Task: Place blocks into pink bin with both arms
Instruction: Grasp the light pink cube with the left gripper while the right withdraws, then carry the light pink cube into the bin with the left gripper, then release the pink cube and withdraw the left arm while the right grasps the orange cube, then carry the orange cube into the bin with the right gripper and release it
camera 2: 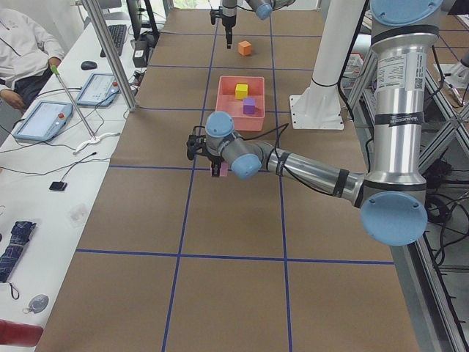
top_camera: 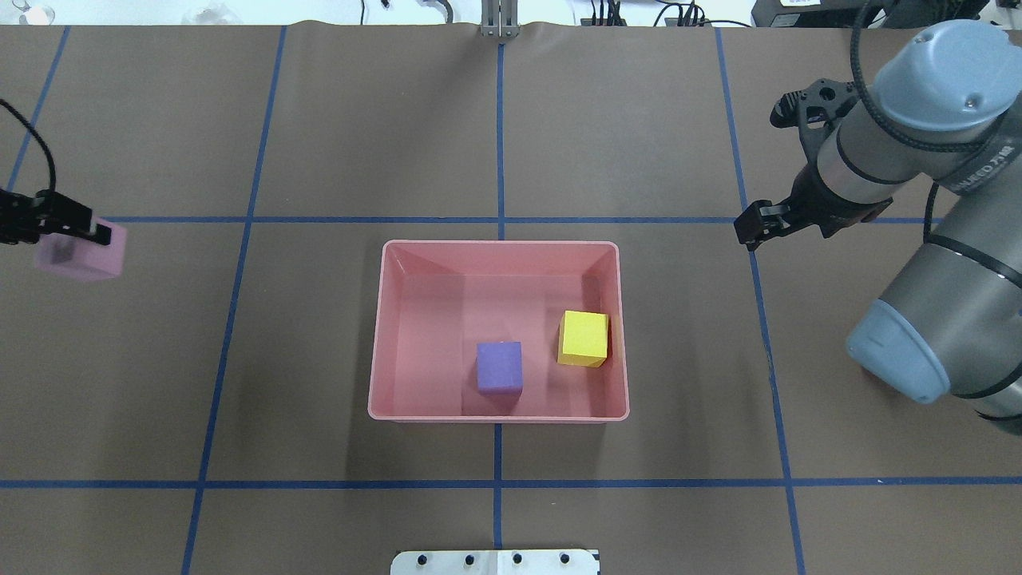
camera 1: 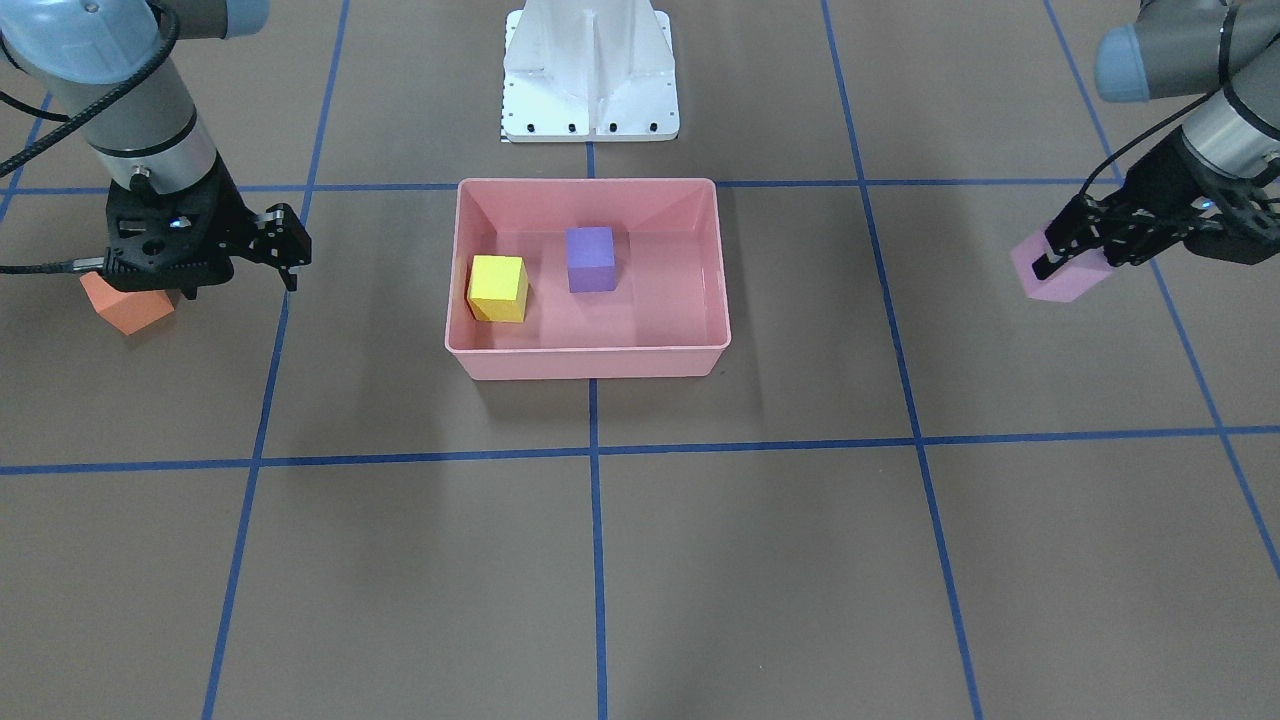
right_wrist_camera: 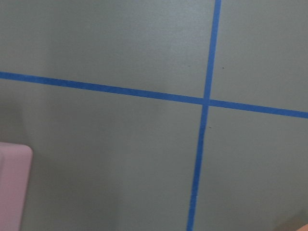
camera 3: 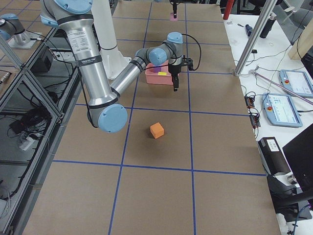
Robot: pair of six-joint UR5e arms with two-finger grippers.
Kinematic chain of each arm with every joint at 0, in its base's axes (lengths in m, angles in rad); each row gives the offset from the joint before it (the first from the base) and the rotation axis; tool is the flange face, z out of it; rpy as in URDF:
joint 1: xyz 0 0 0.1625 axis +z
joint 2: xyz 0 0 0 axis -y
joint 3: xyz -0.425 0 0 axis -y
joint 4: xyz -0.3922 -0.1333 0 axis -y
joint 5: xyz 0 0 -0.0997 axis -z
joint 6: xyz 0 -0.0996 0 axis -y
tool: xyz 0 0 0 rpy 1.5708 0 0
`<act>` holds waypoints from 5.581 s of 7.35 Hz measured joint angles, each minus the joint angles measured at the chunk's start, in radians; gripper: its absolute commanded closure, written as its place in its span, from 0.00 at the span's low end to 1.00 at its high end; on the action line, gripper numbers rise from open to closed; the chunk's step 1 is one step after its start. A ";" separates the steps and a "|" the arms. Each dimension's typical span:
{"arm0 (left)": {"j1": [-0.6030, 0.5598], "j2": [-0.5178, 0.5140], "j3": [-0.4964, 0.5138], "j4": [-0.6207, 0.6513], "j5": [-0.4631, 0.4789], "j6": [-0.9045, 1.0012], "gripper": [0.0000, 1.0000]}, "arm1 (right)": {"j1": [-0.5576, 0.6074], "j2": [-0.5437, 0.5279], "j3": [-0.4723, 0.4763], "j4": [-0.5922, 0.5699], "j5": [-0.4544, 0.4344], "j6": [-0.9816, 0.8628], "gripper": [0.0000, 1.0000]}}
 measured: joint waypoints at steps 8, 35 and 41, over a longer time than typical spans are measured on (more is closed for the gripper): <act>0.571 -0.575 0.031 0.313 0.490 -0.541 0.00 | 0.211 -0.363 -0.035 0.290 0.124 -0.403 0.00; -0.083 0.046 -0.012 0.323 0.117 0.895 0.00 | -0.166 0.202 -0.077 0.164 0.071 0.457 0.62; -0.150 0.043 0.082 0.314 0.023 0.975 0.00 | -0.310 0.408 -0.249 0.142 -0.193 0.675 0.01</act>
